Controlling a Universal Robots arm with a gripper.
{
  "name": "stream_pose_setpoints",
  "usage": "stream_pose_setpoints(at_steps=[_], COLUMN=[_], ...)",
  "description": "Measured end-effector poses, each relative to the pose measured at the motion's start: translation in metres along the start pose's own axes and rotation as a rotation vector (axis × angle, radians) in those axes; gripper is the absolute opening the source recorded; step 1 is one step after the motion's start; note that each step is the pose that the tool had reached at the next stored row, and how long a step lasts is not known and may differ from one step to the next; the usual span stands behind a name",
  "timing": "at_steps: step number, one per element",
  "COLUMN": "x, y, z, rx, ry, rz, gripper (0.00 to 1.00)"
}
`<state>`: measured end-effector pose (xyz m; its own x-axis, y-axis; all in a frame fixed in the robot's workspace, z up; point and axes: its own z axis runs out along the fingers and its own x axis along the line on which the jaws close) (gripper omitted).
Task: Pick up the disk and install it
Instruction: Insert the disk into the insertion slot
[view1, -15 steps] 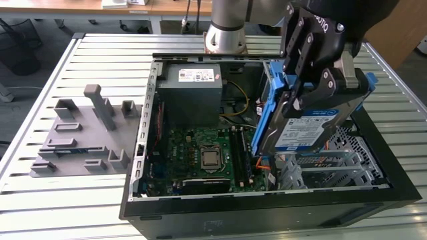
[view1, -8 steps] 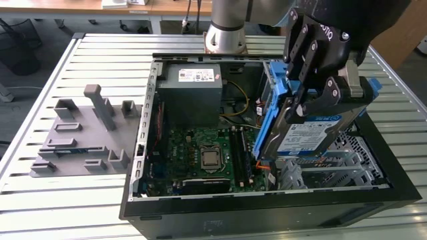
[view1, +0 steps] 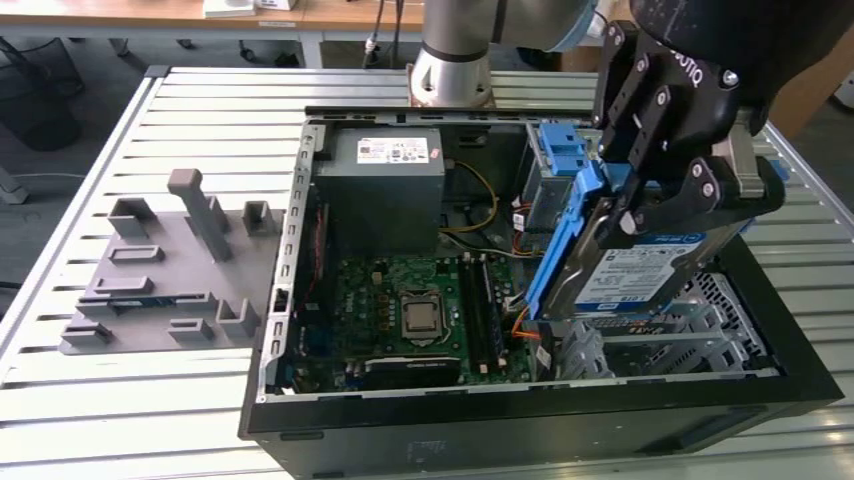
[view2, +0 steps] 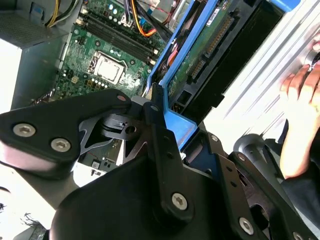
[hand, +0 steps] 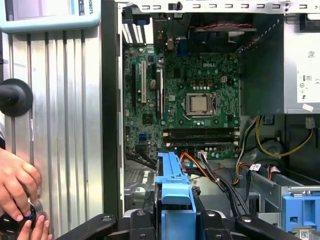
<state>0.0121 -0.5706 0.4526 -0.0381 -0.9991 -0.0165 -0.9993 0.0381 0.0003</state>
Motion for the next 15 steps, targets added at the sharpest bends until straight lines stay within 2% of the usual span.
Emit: stream_pose_setpoints(at_steps=[6,12,15], x=[-0.0004,-0.0004,-0.0005], y=[-0.0107,-0.0111,-0.0146], z=[0.0009,0.0009,0.0015], rx=[-0.0006,-0.0006,-0.0007], ry=[0.0,-0.0001,-0.0002], rz=[0.0,0.0,-0.001], gripper=[0.36,0.36,0.36])
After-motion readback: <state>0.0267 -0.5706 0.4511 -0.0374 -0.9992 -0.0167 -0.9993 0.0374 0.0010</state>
